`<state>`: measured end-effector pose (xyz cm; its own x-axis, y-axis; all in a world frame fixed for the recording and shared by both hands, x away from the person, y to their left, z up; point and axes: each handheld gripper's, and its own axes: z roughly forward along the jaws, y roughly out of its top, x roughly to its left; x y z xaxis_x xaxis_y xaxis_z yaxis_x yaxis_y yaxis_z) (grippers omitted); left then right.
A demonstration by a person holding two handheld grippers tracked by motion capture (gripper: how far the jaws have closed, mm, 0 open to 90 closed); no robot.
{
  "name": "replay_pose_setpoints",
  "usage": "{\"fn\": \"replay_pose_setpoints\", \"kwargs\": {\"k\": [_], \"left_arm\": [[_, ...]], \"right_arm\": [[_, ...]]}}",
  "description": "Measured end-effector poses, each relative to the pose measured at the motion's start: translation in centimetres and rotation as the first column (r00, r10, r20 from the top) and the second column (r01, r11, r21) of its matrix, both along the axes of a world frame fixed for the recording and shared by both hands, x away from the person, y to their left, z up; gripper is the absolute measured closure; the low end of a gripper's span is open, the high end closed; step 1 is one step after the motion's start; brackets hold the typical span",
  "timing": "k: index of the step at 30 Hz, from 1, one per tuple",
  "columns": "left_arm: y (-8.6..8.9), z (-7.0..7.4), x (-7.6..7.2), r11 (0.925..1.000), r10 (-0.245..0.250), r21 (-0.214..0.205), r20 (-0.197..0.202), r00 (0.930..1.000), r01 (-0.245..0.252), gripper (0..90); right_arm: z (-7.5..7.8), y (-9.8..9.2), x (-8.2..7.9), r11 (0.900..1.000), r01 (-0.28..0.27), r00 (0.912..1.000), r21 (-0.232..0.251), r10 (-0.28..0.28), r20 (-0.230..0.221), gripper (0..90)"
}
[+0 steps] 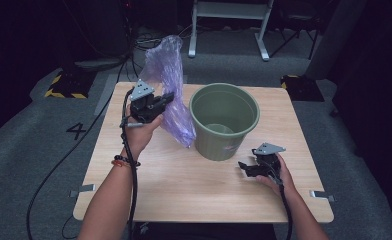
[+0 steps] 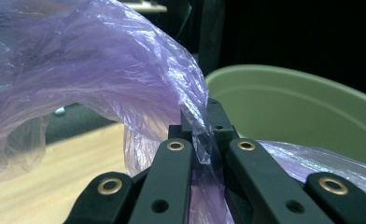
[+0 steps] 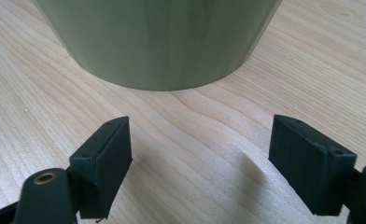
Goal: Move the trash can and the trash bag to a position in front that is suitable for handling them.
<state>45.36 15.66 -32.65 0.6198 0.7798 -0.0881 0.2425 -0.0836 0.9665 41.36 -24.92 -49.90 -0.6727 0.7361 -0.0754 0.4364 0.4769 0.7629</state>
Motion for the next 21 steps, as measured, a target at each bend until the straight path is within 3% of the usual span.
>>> {"fn": "replay_pose_setpoints", "kwargs": {"k": [9, 18, 21], "left_arm": [[-2.6, 1.7, 0.0, 0.9999, -0.009, 0.013, 0.074, 0.9972, 0.009, 89.1], [-4.7, 2.1, 0.8, 0.9998, 0.009, 0.016, 0.100, 0.9949, -0.011, 89.1], [-5.5, 2.3, 1.1, 0.9995, 0.015, 0.025, 0.110, 0.9939, -0.018, 89.1]], "right_arm": [[0.0, 0.0, 0.0, 1.0000, 0.000, 1.0000, 0.001, 0.000, -0.005, 21.5], [0.4, -0.6, -0.1, 0.9994, 0.009, 1.0000, 0.035, -0.009, -0.002, 21.5], [1.3, -0.9, -0.4, 0.9981, 0.004, 0.9999, 0.061, -0.005, 0.016, 21.7]]}}
